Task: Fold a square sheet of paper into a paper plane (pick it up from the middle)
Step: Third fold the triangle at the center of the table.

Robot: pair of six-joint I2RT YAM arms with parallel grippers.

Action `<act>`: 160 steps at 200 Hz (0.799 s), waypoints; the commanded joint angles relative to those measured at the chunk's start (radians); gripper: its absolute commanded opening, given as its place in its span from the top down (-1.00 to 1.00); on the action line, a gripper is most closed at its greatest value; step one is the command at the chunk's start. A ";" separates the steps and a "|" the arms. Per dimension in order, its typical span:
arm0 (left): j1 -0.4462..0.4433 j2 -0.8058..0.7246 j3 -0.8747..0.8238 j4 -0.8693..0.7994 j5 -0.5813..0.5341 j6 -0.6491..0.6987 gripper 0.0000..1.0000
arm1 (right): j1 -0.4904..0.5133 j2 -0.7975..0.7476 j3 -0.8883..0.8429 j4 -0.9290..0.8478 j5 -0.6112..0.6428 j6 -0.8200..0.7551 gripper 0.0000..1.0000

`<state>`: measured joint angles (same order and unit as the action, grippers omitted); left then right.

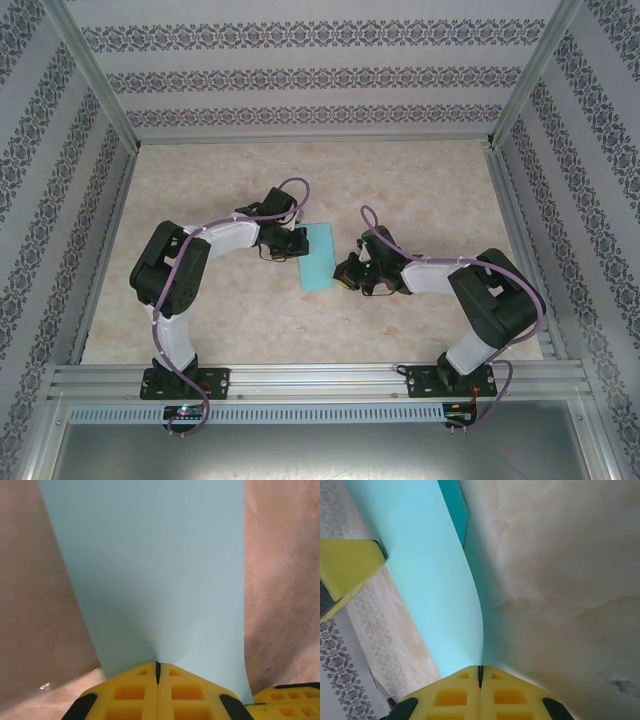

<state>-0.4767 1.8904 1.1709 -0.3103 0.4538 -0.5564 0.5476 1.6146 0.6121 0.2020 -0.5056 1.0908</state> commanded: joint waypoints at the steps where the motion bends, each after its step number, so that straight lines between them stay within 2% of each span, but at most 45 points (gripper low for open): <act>1: -0.004 0.032 0.011 -0.048 -0.047 0.030 0.91 | 0.020 -0.016 -0.006 -0.034 0.017 0.019 0.95; 16: -0.002 0.052 0.016 -0.053 -0.040 0.032 0.92 | 0.027 -0.023 0.001 -0.048 0.023 0.017 0.91; 46: -0.003 0.064 0.018 -0.064 -0.053 0.036 0.93 | 0.030 -0.031 0.015 -0.036 0.029 0.021 0.69; 58: -0.002 0.065 0.018 -0.069 -0.062 0.038 0.93 | 0.031 -0.037 0.019 -0.040 0.029 0.022 0.66; 74: -0.003 0.074 0.018 -0.070 -0.060 0.039 0.94 | 0.031 -0.043 0.023 -0.052 0.030 0.023 0.66; 117: -0.003 0.091 0.019 -0.070 -0.052 0.036 0.95 | 0.034 -0.056 0.036 -0.050 0.013 0.037 0.88; 160: -0.003 0.099 0.023 -0.081 -0.052 0.039 0.96 | 0.059 -0.014 0.113 -0.006 0.002 0.041 0.90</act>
<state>-0.4763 1.9388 1.1862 -0.3305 0.4290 -0.5491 0.5827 1.5803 0.6571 0.1585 -0.4957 1.1248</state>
